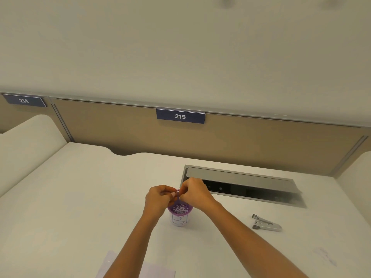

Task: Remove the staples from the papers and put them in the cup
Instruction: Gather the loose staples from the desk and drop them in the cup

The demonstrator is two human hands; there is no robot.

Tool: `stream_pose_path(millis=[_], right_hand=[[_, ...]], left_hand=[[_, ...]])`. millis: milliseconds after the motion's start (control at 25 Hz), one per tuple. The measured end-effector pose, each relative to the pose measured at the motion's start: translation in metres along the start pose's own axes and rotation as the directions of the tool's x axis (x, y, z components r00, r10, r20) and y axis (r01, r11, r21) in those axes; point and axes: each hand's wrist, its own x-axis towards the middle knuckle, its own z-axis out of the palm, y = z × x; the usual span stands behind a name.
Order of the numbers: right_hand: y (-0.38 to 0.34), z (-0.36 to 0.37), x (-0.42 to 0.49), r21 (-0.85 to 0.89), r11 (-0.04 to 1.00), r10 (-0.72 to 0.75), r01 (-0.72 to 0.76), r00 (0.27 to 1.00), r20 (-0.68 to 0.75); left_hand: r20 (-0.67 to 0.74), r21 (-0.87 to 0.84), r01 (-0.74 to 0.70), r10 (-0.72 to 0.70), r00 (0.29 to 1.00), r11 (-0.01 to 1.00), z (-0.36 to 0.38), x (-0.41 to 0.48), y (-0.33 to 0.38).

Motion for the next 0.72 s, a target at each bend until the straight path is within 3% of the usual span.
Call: stream_pose_path(millis=[160,360,600,720], right_hand=[[-0.002,0.008,0.001,-0.117,0.993,-0.023,0.022,1.000,-0.009],[-0.001,0.011,0.003,-0.135,0.991,-0.014,0.015,1.000,0.008],[0.000,0.003,0.002,-0.053,0.998,-0.031,0.031,0.999,-0.008],[0.003,-0.002,-0.002,0.100,0.995,-0.009,0.012,1.000,-0.030]], left_hand=[[-0.013,0.038,-0.033,0.033,0.999,0.999,-0.001,-0.002,-0.001],[-0.030,0.072,-0.063,0.065,0.997,0.995,-0.004,-0.001,-0.001],[-0.016,0.090,-0.083,0.085,0.996,0.992,-0.002,-0.003,-0.004],[-0.007,0.066,-0.085,0.086,0.996,0.994,-0.002,-0.004,-0.001]])
